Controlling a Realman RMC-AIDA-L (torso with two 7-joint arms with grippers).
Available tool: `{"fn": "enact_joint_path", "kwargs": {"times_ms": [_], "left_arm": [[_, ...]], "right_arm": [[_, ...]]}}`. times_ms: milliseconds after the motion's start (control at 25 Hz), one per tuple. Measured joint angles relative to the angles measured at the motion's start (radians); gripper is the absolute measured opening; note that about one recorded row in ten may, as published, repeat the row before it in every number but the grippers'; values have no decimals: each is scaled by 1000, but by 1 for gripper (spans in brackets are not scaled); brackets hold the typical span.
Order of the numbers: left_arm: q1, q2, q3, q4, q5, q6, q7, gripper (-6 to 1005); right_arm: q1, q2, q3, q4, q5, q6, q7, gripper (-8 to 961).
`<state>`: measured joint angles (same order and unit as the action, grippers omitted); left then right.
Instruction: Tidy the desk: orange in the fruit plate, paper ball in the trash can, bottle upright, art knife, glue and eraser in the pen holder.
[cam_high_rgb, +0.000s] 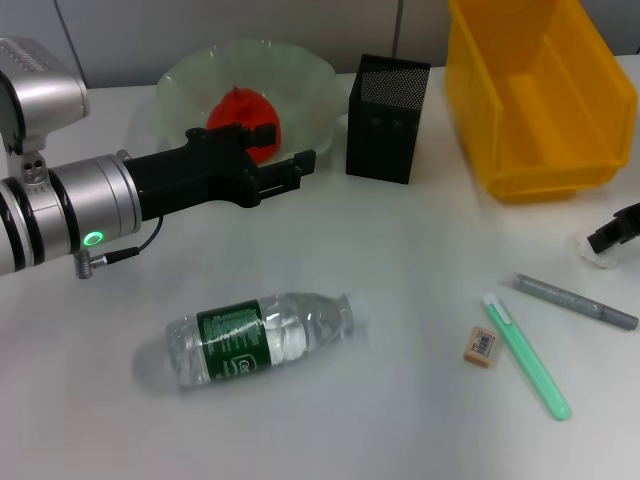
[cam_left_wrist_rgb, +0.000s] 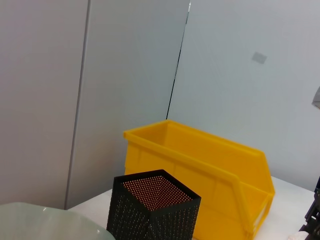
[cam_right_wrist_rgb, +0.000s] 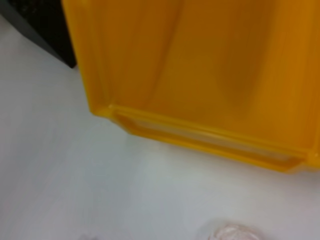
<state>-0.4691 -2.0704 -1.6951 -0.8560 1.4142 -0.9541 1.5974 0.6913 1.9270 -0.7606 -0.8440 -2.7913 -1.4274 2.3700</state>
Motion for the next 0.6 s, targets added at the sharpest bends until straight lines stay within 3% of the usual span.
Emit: {"fn": "enact_joint_path", "kwargs": {"times_ms": [320, 360, 440, 480, 600], "left_arm": [[6, -1, -14, 0, 0, -4, 0, 655], [7, -1, -19, 0, 0, -6, 0, 655], [7, -1, -19, 0, 0, -6, 0, 654], [10, -1, -23, 0, 0, -7, 0, 654], [10, -1, -23, 0, -1, -7, 0, 653]], "right_arm": [[-43, 45, 4, -177, 6, -104, 3, 310], [-61, 65, 4, -252, 8, -146, 3, 308], [-73, 78, 5, -301, 12, -166, 4, 306], [-95, 99, 5, -407, 36, -208, 6, 306], [-107, 104, 7, -486, 71, -231, 15, 306]]}}
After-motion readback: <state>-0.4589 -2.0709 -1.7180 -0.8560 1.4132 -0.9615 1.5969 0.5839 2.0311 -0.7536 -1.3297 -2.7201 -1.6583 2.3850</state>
